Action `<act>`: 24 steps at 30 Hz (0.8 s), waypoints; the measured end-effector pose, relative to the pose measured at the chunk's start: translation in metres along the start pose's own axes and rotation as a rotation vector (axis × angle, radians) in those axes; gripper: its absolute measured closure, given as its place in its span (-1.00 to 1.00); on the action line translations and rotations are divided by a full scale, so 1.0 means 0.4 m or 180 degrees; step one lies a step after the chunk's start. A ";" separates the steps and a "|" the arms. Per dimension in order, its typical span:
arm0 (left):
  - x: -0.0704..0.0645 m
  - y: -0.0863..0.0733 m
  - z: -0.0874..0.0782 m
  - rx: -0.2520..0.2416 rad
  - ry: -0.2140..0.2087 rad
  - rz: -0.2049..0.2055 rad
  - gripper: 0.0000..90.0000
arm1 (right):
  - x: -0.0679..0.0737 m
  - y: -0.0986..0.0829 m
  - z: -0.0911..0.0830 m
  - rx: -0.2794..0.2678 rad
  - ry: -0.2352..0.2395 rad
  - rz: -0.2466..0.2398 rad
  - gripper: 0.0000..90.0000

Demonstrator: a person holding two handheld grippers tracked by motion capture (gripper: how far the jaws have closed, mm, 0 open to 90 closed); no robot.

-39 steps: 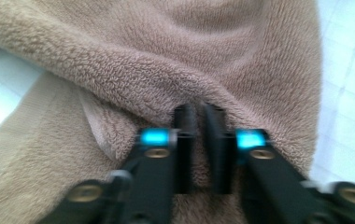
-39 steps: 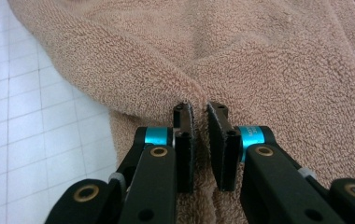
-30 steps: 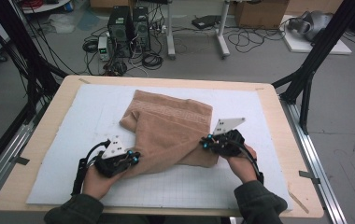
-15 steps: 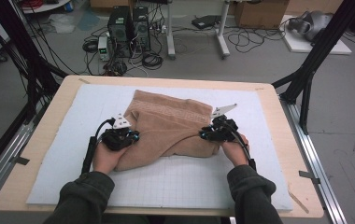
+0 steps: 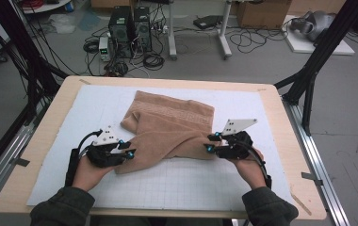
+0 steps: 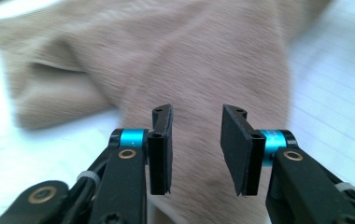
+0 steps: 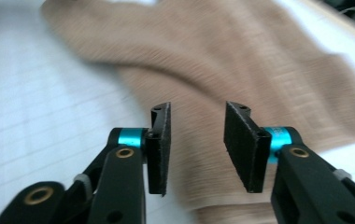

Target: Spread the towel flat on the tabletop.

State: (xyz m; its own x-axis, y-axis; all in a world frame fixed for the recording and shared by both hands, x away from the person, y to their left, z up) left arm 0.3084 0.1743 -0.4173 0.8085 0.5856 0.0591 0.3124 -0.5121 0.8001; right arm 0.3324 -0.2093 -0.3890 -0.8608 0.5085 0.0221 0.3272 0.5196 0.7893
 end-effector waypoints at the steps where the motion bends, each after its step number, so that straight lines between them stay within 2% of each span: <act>1: 0.000 -0.009 0.008 0.0036 -0.0072 -0.0030 0.40 | 0.008 -0.011 0.013 0.0051 0.0021 0.0000 0.29; 5: 0.004 -0.040 0.056 0.0327 -0.0137 -0.0049 0.38 | 0.025 -0.049 0.082 0.0273 0.0010 -0.0020 0.31; 6: 0.003 -0.045 0.068 0.0434 -0.0113 0.0028 0.42 | 0.027 -0.054 0.098 0.0316 -0.0017 -0.0069 0.33; 7: 0.001 -0.046 0.077 0.0436 -0.0104 0.0054 0.47 | 0.027 -0.057 0.112 0.0359 -0.0041 -0.0072 0.36; 11: -0.007 -0.034 0.091 0.0430 0.0015 0.0106 0.70 | 0.014 -0.059 0.134 0.0321 -0.0142 -0.0069 0.59; 15: -0.014 -0.030 0.091 0.0437 0.0069 0.0134 0.88 | 0.008 -0.060 0.136 0.0321 -0.0112 -0.0082 0.80; 17: -0.017 -0.027 0.081 0.0393 0.0090 0.0126 0.90 | 0.011 -0.058 0.126 0.0313 -0.0096 -0.0091 0.85; 20: -0.023 -0.017 0.049 0.0221 0.0126 0.0104 0.90 | 0.015 -0.050 0.104 0.0227 -0.0072 -0.0080 0.86; 24: -0.030 0.004 0.000 0.0097 0.0194 0.0100 0.91 | 0.029 -0.032 0.064 0.0168 -0.0067 -0.0162 0.86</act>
State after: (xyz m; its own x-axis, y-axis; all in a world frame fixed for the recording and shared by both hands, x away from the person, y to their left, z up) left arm 0.2993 0.1662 -0.4167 0.7866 0.6055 0.1209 0.3032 -0.5493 0.7787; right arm 0.3281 -0.1924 -0.4143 -0.8687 0.4944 -0.0305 0.3037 0.5802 0.7557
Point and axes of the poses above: each handheld gripper's, and its own axes: z roughly forward along the jaws, y roughly out of its top, x roughly to its left, the point moved 2 cm from there along z, roughly forward along the jaws, and after that the axes turned 4 degrees about z, right-handed, at the moved point
